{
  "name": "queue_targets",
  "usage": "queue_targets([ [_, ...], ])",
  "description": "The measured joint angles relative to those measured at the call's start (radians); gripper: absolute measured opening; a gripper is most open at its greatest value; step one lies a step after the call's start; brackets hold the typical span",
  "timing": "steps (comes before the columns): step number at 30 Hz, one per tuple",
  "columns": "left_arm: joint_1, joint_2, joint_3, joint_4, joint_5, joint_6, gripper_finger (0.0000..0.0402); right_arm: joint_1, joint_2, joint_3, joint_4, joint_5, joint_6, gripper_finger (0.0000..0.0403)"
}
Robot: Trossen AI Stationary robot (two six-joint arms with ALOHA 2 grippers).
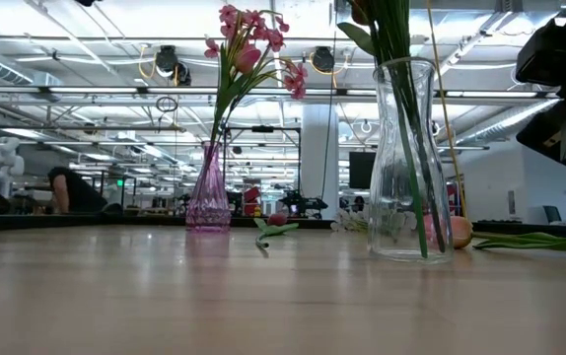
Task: Sort flowers into vase by color
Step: Put the red flowers into the transparent flower vase
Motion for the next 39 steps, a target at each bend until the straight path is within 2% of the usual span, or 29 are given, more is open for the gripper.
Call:
queue_targets([
  [7, 0.011, 0.023, 0.0, -0.015, 0.024, -0.001, 0.0006, 0.0, 0.0, 0.0, 0.0, 0.004, -0.001, 0.0],
  [22, 0.024, 0.234, 0.081, -0.004, 0.029, -0.07, 0.0012, 0.0, 0.0, 0.0, 0.0, 0.004, -0.002, 0.0],
  [33, 0.026, 0.265, 0.085, -0.088, 0.011, -0.234, 0.0018, 0.0, 0.0, 0.0, 0.001, 0.004, -0.001, 0.0],
  [39, 0.026, 0.264, 0.085, -0.085, 0.007, -0.238, 0.002, 0.0, 0.0, 0.0, 0.001, 0.003, -0.002, 0.0],
])
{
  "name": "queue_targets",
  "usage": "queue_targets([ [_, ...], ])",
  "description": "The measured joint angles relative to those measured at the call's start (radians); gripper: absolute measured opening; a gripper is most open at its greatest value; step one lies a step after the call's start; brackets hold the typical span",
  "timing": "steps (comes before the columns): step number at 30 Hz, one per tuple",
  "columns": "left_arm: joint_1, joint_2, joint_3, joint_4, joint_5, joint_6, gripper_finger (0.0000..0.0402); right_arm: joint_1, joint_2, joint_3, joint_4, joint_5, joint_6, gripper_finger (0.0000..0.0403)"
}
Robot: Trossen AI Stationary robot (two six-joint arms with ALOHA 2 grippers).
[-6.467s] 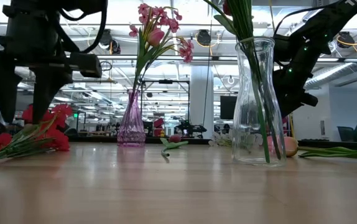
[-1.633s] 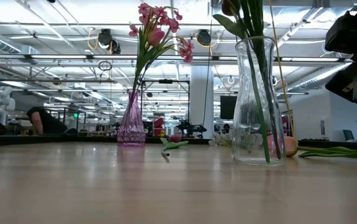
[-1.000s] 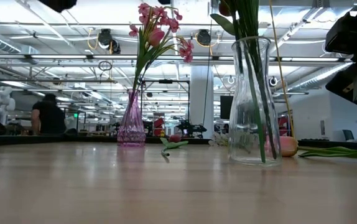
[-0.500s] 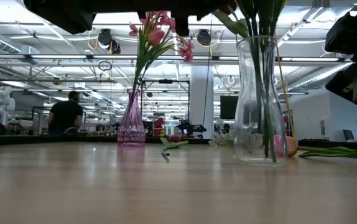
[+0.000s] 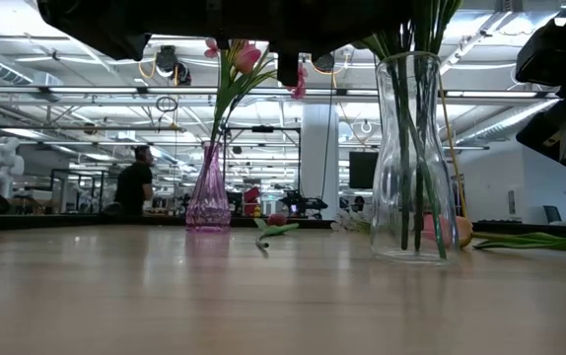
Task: Sort flowers into vase by color
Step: Put the red flowers into the transparent flower vase, then put the white flowers into the light violet flower vase
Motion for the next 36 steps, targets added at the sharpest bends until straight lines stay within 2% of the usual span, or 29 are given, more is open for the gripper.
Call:
queue_targets([
  [4, 0.0, 0.0, 0.016, 0.0, 0.007, -0.044, 0.0039, 0.0, 0.0, 0.0, 0.0, 0.0, 0.0, 0.0],
  [12, 0.001, -0.008, 0.021, -0.043, 0.009, -0.05, 0.0122, 0.0, 0.0, 0.0, 0.0, -0.001, 0.002, 0.0],
  [16, 0.0, -0.072, 0.029, -0.226, 0.012, -0.079, 0.0144, 0.0, 0.0, 0.0, 0.0, -0.006, 0.012, 0.0],
  [22, 0.0, -0.218, 0.035, -0.498, 0.013, -0.129, 0.0148, 0.0, 0.0, 0.0, 0.001, 0.004, 0.02, 0.0],
  [27, -0.001, -0.337, 0.035, -0.7, 0.012, -0.142, 0.0148, 0.0, 0.0, 0.0, 0.001, 0.079, 0.062, 0.0],
  [36, 0.0, -0.503, 0.035, -1.145, -0.016, -0.334, 0.0148, -0.003, 0.0, 0.0, 0.01, 0.191, 0.17, 0.0],
])
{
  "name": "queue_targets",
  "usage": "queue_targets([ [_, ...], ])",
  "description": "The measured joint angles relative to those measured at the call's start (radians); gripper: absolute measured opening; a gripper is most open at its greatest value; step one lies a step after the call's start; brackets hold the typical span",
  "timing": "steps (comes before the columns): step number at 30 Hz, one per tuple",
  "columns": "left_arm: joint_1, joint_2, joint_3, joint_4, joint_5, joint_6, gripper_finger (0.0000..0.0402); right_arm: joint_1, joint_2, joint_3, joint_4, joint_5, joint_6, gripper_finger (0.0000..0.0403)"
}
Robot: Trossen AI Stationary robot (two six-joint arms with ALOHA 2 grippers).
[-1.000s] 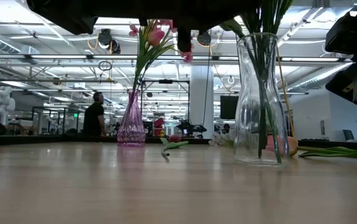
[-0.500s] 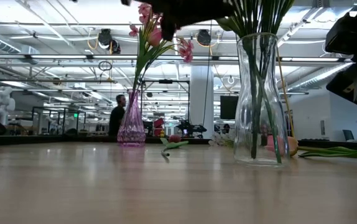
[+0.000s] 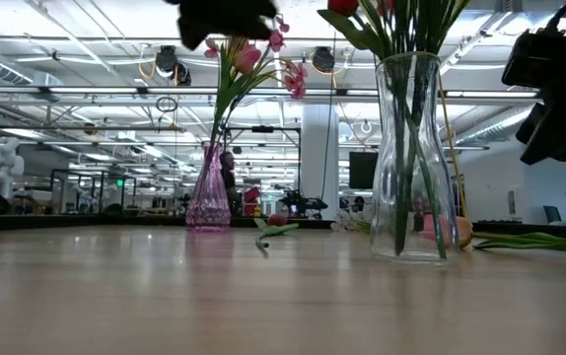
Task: Sort flowers into vase by color
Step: Put the white flowers into the light violet flower vase
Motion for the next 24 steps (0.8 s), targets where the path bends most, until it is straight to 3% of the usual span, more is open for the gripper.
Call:
queue_targets([
  [11, 0.019, -0.074, 0.0, -0.351, -0.017, -0.15, 0.0148, 0.0, 0.0, 0.0, 0.073, 0.25, 0.345, 0.0],
  [17, 0.043, -0.073, -0.012, -0.468, 0.027, -0.142, 0.013, -0.03, 0.0, 0.0, 0.194, 0.377, 0.356, 0.0],
  [24, 0.06, -0.136, -0.125, -0.447, 0.089, -0.099, 0.0096, -0.127, 0.048, 0.001, 0.315, 0.368, 0.348, 0.0],
])
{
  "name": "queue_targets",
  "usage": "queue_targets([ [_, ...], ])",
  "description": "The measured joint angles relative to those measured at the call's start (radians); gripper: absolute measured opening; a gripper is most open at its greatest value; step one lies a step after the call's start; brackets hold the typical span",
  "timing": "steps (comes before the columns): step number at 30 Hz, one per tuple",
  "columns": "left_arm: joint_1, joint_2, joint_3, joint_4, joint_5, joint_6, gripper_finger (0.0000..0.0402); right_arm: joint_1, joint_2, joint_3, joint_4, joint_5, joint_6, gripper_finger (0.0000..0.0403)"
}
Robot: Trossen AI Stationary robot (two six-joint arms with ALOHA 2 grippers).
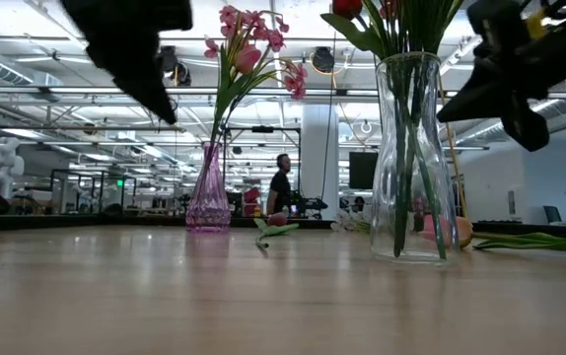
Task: Sort flowers into vase by color
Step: Put the white flowers into the light violet flower vase
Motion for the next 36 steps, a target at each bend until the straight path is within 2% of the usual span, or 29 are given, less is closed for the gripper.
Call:
queue_targets([
  [5, 0.0, -0.12, -0.132, 0.117, 0.018, -0.001, 0.0083, -0.097, 0.079, 0.016, 0.025, -0.119, 0.007, 0.0],
  [9, 0.009, -0.239, -0.243, 0.225, 0.02, -0.003, 0.0079, -0.19, 0.157, 0.084, 0.007, -0.213, -0.043, 0.0],
  [12, 0.029, -0.32, -0.307, 0.297, 0.034, -0.009, 0.0079, -0.275, 0.214, 0.168, -0.072, -0.234, -0.099, 0.0],
  [17, 0.064, -0.407, -0.343, 0.305, 0.043, -0.001, 0.0079, -0.438, 0.295, 0.323, -0.284, -0.231, -0.155, 0.0],
  [20, 0.08, -0.416, -0.343, 0.307, 0.042, 0.03, 0.0079, -0.53, 0.332, 0.378, -0.357, -0.247, -0.229, 0.0],
  [25, 0.086, -0.412, -0.343, 0.314, -0.003, 0.126, 0.0079, -0.645, 0.385, 0.413, -0.29, -0.263, -0.263, 0.0],
  [36, 0.105, -0.413, -0.343, 0.341, -0.05, 0.086, 0.0079, -0.769, 0.473, 0.413, -0.194, -0.237, -0.367, 0.0],
])
